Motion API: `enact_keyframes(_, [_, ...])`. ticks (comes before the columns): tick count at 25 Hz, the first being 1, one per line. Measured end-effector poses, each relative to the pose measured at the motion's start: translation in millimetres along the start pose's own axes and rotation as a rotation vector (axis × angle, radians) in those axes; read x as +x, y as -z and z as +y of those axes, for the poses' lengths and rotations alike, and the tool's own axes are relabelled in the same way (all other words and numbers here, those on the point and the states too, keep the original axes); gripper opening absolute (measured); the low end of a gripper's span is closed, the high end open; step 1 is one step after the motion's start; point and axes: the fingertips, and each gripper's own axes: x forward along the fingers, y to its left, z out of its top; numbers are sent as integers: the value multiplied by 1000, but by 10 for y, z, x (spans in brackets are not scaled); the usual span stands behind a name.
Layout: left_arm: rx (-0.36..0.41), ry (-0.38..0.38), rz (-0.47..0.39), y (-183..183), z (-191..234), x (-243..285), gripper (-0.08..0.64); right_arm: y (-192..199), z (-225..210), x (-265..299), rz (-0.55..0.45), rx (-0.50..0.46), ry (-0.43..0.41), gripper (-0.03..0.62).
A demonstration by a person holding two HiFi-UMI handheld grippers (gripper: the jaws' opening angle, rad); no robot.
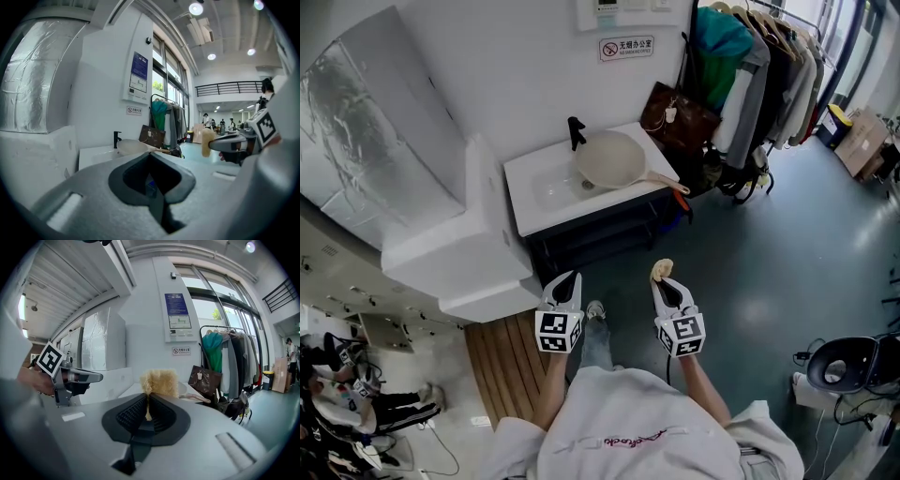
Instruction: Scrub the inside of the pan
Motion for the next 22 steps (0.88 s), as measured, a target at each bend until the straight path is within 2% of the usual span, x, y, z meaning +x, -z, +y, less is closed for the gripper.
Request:
enact_keyframes(12, [10,15,-13,-99,337,528,0,-76,-175,565,-11,-5,12,23])
enact_keyframes(22, [4,65,-8,-267,760,1414,0,-242,-552,1344,0,-10,52,23])
